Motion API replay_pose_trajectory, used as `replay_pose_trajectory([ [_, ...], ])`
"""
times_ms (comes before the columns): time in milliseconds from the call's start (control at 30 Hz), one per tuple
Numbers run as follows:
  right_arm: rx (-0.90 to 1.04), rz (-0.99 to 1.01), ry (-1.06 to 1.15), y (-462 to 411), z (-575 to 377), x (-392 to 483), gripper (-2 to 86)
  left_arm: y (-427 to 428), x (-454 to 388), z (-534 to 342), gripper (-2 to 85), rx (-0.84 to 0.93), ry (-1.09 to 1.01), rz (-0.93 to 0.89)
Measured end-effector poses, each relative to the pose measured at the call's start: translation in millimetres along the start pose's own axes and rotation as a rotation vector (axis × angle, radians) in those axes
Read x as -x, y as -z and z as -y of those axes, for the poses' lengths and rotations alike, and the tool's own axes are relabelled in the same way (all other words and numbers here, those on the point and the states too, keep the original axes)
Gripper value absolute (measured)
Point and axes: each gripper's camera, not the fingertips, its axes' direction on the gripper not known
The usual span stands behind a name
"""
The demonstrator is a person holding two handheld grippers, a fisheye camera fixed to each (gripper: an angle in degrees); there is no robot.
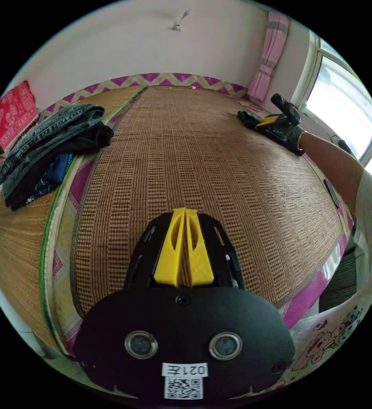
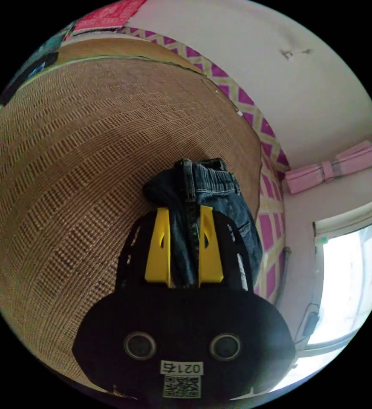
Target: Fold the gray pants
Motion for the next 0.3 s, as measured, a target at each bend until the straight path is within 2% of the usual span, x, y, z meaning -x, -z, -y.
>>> replay_pose_trajectory([
  [100, 0.033, 0.041, -0.060, 9.2, 5.0, -11.4, 5.7, -6.5, -9.1, -3.5, -0.9, 0.016, -0.028, 0.026],
  [167, 0.035, 0.122, -0.181, 26.7, 0.2, -40.2, 4.5, -12.0, -7.1, -4.5, -0.9, 0.037, -0.014, 0.011],
  [300, 0.007, 0.275, -0.239, 76.5, -27.9, -70.9, 4.2, -17.2, -1.3, -11.0, -0.9, 0.038, 0.012, -0.035],
])
